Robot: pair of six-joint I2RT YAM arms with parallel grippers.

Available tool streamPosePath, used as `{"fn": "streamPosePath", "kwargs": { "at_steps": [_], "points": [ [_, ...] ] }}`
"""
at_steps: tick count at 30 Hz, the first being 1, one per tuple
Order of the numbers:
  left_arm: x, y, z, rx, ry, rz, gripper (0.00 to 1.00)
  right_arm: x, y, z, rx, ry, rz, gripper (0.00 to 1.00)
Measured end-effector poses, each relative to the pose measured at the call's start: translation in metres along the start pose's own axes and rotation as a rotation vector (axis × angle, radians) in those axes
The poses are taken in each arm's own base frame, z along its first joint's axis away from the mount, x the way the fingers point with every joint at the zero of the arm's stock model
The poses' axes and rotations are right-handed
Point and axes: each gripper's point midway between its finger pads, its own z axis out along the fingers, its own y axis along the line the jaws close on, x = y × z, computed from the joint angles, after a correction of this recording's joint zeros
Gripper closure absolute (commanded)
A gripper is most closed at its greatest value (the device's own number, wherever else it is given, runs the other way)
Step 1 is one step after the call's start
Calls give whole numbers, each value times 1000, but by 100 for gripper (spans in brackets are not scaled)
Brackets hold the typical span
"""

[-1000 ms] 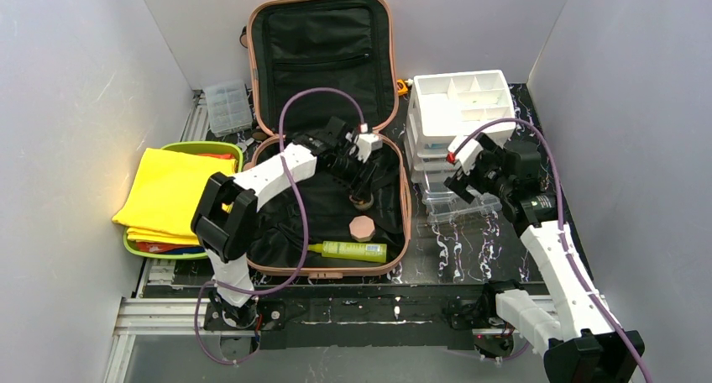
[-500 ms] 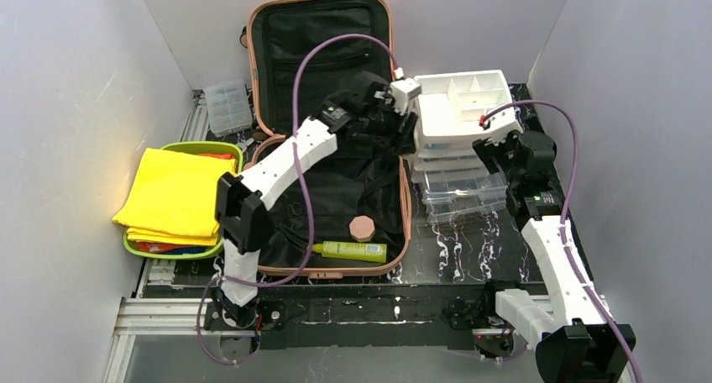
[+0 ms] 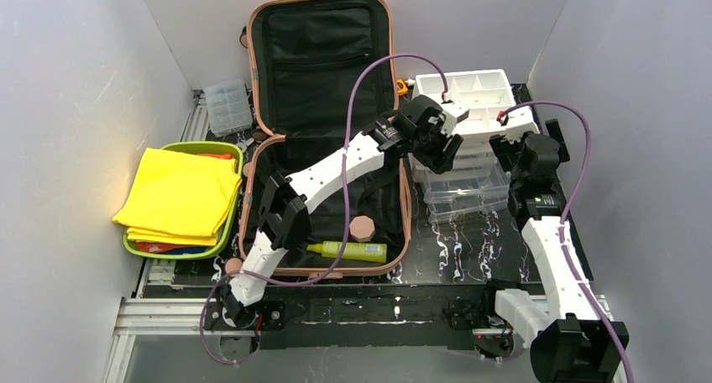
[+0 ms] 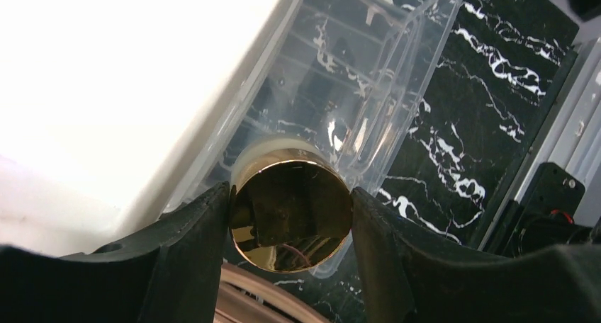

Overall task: Open, take out, and arrange the luggage
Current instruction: Place the makeup in the drawer.

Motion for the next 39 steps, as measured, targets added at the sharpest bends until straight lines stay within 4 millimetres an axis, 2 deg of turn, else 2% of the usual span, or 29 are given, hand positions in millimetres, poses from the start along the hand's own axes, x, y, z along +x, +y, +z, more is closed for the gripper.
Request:
{"fn": "streamPosePath", "kwargs": {
  "at_steps": [4, 11, 13, 19, 20, 22, 23, 25, 32, 36, 39],
  "points": [
    [-7, -6, 8, -13, -25, 8, 72, 1, 0, 0, 3, 1, 2, 2],
    [9, -11, 27, -32, 11, 15, 72, 0, 0, 1, 6, -5, 6, 1],
    [14, -12, 32, -34, 19, 20, 70, 0, 0, 1, 6, -5, 6, 2],
    [27, -14, 49, -38, 46, 37, 37, -2, -1, -1, 5, -11, 8, 1],
    [30, -13, 51, -39, 52, 38, 27, -2, -1, -1, 5, -13, 9, 2],
    [31, -13, 52, -41, 54, 44, 17, -3, 0, -1, -2, -17, 10, 2],
    [30, -12, 52, -43, 49, 46, 7, -3, 1, -1, -5, -18, 11, 2],
    [21, -11, 52, -51, 21, 53, 2, -4, 3, -1, -17, -23, 11, 2],
    [15, -9, 46, -54, 9, 50, 2, -6, 34, -6, -205, -39, -16, 2],
    [6, -15, 27, -41, 4, 57, 2, -31, 58, -20, -415, -113, -44, 2],
    [-8, -20, -12, -28, -20, 77, 2, -72, 64, -38, -573, -220, -56, 2]
  ]
}}
